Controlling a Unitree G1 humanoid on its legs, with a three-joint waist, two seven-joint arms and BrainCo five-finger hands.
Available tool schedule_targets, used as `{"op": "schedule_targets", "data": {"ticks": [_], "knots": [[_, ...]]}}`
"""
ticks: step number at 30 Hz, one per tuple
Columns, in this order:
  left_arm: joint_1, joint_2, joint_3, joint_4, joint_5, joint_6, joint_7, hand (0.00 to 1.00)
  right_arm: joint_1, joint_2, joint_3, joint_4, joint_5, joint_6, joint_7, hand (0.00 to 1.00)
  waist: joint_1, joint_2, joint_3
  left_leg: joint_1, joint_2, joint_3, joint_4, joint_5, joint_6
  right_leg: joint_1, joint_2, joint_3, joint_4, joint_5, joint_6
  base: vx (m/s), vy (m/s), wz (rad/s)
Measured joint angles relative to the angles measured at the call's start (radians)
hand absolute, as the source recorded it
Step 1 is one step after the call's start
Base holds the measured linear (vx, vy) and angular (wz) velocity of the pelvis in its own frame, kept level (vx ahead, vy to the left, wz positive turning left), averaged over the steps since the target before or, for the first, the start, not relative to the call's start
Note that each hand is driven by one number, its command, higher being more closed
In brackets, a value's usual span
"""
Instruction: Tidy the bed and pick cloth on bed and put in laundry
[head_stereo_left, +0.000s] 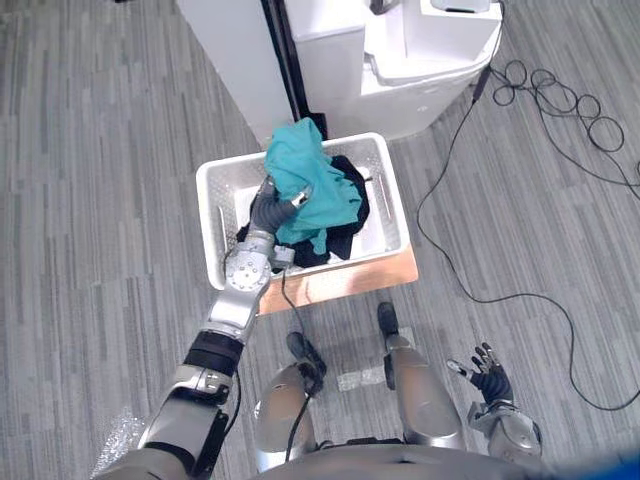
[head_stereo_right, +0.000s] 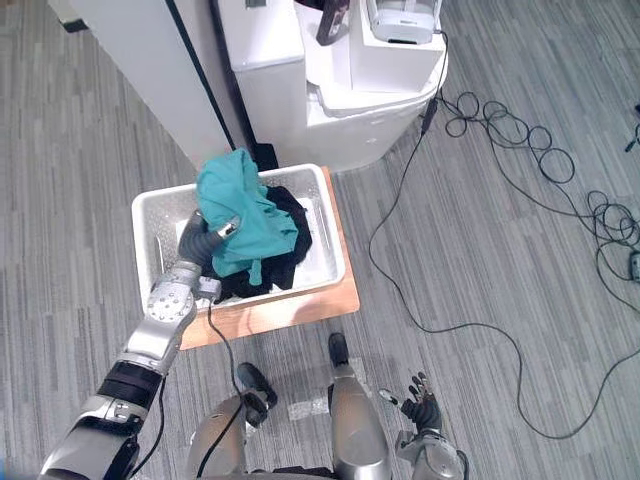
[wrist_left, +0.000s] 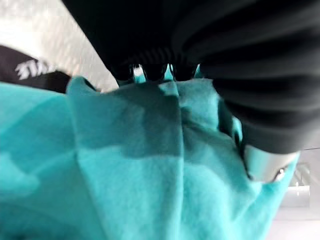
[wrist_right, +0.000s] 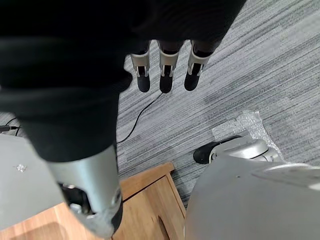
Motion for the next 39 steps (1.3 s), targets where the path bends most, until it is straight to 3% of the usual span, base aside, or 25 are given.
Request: {"op": "schedule_targets", "data": {"ticks": [5, 10, 14, 18, 25, 32, 39], "knots": [[0.035, 0.023, 0.049, -0.001, -0.049, 0.044, -0.104, 0.0, 0.009, 0.001, -0.005, 0.048, -0.038, 0.019, 0.0, 0.0, -0.019, 0.004, -0.059, 0.042, -0.019, -0.022, -0.048, 0.016, -0.006, 0.046, -0.008, -0.021, -0.019, -0.001, 0.002, -0.01, -0.005, 0.12], [0.116, 0.062, 0.093, -0.003, -0.045, 0.166, -0.328, 0.0, 0.019, -0.001, -0.06, 0.093, -0.061, 0.043, 0.0, 0.0, -0.023, 0.016, -0.103, 0.123, -0.043, -0.022, -0.125, 0.055, -0.014, 0.109, -0.01, -0.025, -0.046, -0.004, 0.005, 0.0, -0.001, 0.03], [0.209, 0.084, 0.084, 0.005, 0.045, 0.233, -0.504, 0.0, 0.043, -0.007, -0.094, 0.101, -0.101, 0.054, 0.006, 0.0, -0.032, 0.041, -0.129, 0.191, -0.068, -0.016, -0.198, 0.095, -0.009, 0.146, -0.012, -0.028, -0.046, -0.016, 0.009, 0.0, 0.0, -0.01], [0.279, 0.116, 0.057, 0.062, 0.139, 0.252, -0.622, 0.0, 0.055, -0.013, -0.142, 0.135, -0.147, 0.056, 0.009, 0.0, -0.05, 0.061, -0.158, 0.242, -0.083, 0.007, -0.248, 0.108, -0.014, 0.171, -0.015, -0.026, -0.047, -0.025, 0.012, 0.0, 0.008, -0.04], [0.3, 0.146, -0.016, 0.132, 0.277, 0.228, -0.704, 0.0, 0.063, -0.019, -0.19, 0.162, -0.213, 0.056, 0.01, 0.0, -0.075, 0.088, -0.179, 0.284, -0.101, 0.027, -0.281, 0.117, -0.008, 0.2, -0.02, -0.016, -0.061, -0.023, 0.017, 0.01, 0.003, -0.05], [0.273, 0.156, -0.08, 0.159, 0.396, 0.236, -0.725, 0.0, 0.075, -0.021, -0.226, 0.161, -0.298, 0.055, 0.007, 0.0, -0.084, 0.115, -0.204, 0.314, -0.093, 0.068, -0.279, 0.108, -0.02, 0.204, -0.006, 0.024, -0.057, -0.025, 0.015, 0.01, -0.02, -0.19], [0.123, 0.315, -0.138, 0.152, 0.381, 0.233, -0.82, 0.0, 0.073, -0.022, -0.3, 0.161, -0.311, 0.053, 0.01, 0.0, -0.105, 0.112, -0.203, 0.304, -0.09, 0.064, -0.28, 0.103, -0.029, 0.198, -0.003, 0.024, -0.059, -0.026, 0.016, -0.01, -0.012, 0.01]]}}
